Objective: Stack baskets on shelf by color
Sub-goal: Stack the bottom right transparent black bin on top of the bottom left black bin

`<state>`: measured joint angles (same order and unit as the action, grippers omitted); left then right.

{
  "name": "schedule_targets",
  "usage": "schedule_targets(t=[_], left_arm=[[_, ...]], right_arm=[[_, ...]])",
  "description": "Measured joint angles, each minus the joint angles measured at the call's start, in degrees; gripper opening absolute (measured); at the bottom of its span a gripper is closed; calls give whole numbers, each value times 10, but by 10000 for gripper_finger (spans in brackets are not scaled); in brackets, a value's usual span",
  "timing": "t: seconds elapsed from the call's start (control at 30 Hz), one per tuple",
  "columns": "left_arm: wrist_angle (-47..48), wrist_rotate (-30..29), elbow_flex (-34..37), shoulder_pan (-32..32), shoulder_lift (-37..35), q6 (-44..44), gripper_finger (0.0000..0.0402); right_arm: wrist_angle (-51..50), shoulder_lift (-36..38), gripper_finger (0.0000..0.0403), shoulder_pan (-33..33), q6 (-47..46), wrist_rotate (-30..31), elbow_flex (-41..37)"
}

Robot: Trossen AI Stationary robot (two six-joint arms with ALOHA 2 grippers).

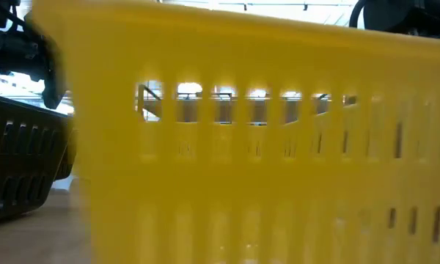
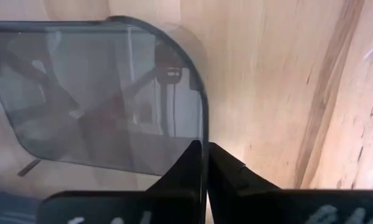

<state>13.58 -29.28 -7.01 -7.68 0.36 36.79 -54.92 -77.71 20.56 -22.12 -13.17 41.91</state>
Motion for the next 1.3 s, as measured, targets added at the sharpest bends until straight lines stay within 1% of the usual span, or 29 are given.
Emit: schedule_targets(t=[0.1,0.27,0.43,0.6,0.73,0.9,1.1,1.3], left_arm=[[0,0,0,0,0,0,117],[0,0,0,0,0,0,117],[0,0,0,0,0,0,117],[0,0,0,0,0,0,117],[0,0,0,0,0,0,117],[0,0,0,0,0,0,117],[0,0,0,0,0,0,117],[0,0,0,0,0,0,117]], right_arm=[[-1,0,7,0,6,0,0],[-4,0,8,0,17,-5,0],[-12,1,4,-1,27,-33,0],[-13,20,5,-1,20,-50,0],[-28,37,5,-6,22,-50,0],[-38,59,4,-14,-1,-49,1],[-47,66,4,-22,20,-49,28],[-102,66,4,-51,40,-45,68]])
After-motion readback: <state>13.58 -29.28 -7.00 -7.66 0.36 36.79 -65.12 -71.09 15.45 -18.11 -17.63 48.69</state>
